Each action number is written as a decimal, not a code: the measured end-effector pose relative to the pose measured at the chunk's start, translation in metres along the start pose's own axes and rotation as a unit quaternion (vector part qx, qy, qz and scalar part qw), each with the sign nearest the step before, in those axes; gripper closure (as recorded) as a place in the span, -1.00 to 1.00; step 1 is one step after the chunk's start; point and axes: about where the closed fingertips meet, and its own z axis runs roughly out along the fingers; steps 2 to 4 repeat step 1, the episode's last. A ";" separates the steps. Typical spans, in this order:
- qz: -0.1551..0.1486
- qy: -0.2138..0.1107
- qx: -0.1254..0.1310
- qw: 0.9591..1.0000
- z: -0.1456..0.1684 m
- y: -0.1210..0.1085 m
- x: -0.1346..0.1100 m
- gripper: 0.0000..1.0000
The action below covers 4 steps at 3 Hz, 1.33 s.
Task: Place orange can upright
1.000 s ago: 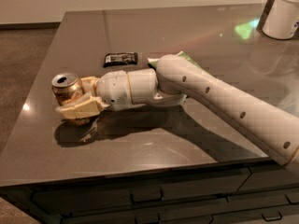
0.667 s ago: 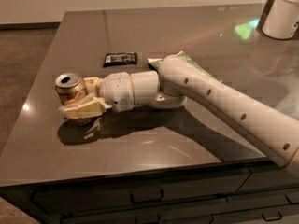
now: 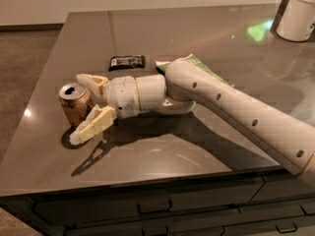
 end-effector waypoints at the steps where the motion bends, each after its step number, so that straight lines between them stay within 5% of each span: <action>1: 0.000 0.000 0.000 1.000 0.000 0.000 0.000 -1.00; 4: 0.000 0.000 0.000 1.000 0.000 0.000 0.000 -1.00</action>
Offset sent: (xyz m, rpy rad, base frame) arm 0.0000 0.0000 0.0000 0.0000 0.0000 0.0000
